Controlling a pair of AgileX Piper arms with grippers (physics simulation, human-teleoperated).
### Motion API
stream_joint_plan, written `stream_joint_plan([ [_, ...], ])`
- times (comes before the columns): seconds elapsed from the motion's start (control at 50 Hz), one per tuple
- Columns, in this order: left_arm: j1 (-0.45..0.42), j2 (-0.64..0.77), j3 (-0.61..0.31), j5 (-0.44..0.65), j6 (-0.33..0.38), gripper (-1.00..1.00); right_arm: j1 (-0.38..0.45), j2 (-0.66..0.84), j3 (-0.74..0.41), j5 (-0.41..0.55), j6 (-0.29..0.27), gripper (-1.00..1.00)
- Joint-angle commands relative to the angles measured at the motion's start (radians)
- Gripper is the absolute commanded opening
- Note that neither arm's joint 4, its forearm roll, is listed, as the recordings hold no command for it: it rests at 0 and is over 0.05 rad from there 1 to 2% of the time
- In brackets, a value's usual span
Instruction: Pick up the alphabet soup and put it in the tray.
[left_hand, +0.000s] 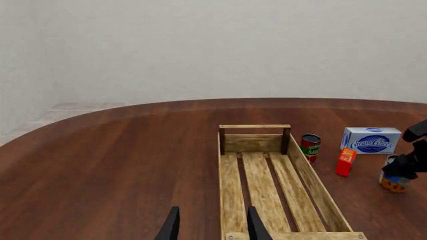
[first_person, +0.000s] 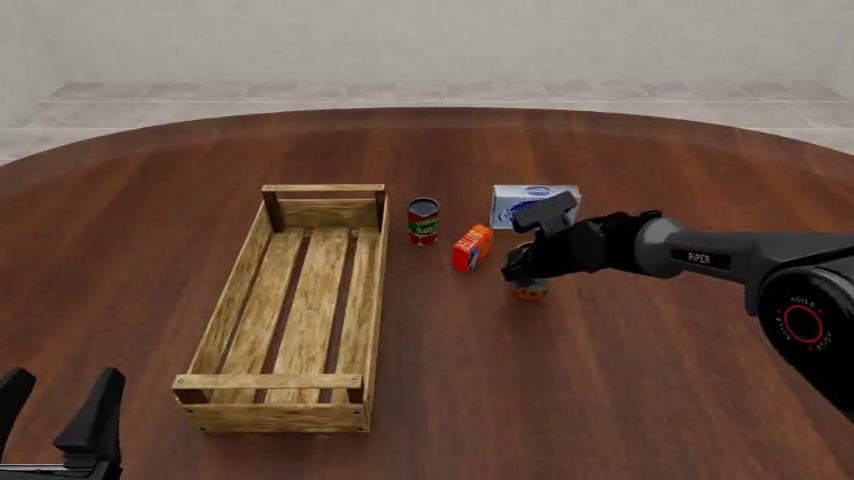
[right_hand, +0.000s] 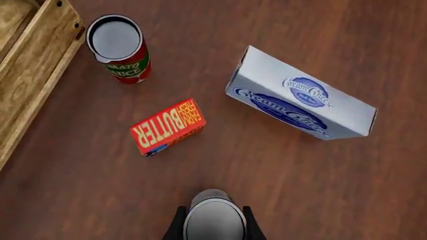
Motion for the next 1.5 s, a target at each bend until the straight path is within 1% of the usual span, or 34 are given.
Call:
stream_joint_plan([
  [0.02,0.0,0.0,0.0,0.0,0.0,1.0,0.001,-0.033,0.008,0.009,0.012,-1.0],
  [0.2,0.0,0.0,0.0,0.0,0.0,1.0,0.003,-0.102,0.03,0.022,-0.011,-1.0],
  [0.24,0.0,0.0,0.0,0.0,0.0,1.0,0.009,-0.117,0.028,0.032,-0.011,-1.0],
  [0.26,0.0,0.0,0.0,0.0,0.0,1.0,0.019,-0.156,0.024,0.061,-0.021,-1.0],
  [0.28,0.0,0.0,0.0,0.0,0.0,1.0,0.023,-0.165,0.023,0.068,-0.021,-1.0],
  [0.44,0.0,0.0,0.0,0.0,0.0,1.0,0.043,-0.219,0.015,0.105,-0.032,-1.0],
  [0.58,0.0,0.0,0.0,0.0,0.0,1.0,0.076,-0.271,0.025,0.128,-0.049,-1.0],
  [0.66,0.0,0.0,0.0,0.0,0.0,1.0,0.109,-0.302,0.022,0.147,-0.056,-1.0],
  [0.74,0.0,0.0,0.0,0.0,0.0,1.0,0.148,-0.321,0.013,0.165,-0.044,-1.0],
  [0.92,0.0,0.0,0.0,0.0,0.0,1.0,0.205,-0.352,0.003,0.183,-0.025,-1.0],
  [0.94,0.0,0.0,0.0,0.0,0.0,1.0,0.224,-0.367,-0.004,0.19,-0.013,-1.0],
  [1.0,0.0,0.0,0.0,0.0,0.0,1.0,0.236,-0.374,-0.009,0.196,-0.008,-1.0],
  [1.04,0.0,0.0,0.0,0.0,0.0,1.0,0.26,-0.384,-0.017,0.208,0.001,-1.0],
  [1.08,0.0,0.0,0.0,0.0,0.0,1.0,0.271,-0.391,-0.023,0.214,-0.002,-1.0],
  [1.32,0.0,0.0,0.0,0.0,0.0,1.0,0.366,-0.407,-0.065,0.245,0.024,-1.0],
  [1.5,0.0,0.0,0.0,0.0,0.0,1.0,0.421,-0.405,-0.091,0.256,0.032,-1.0],
])
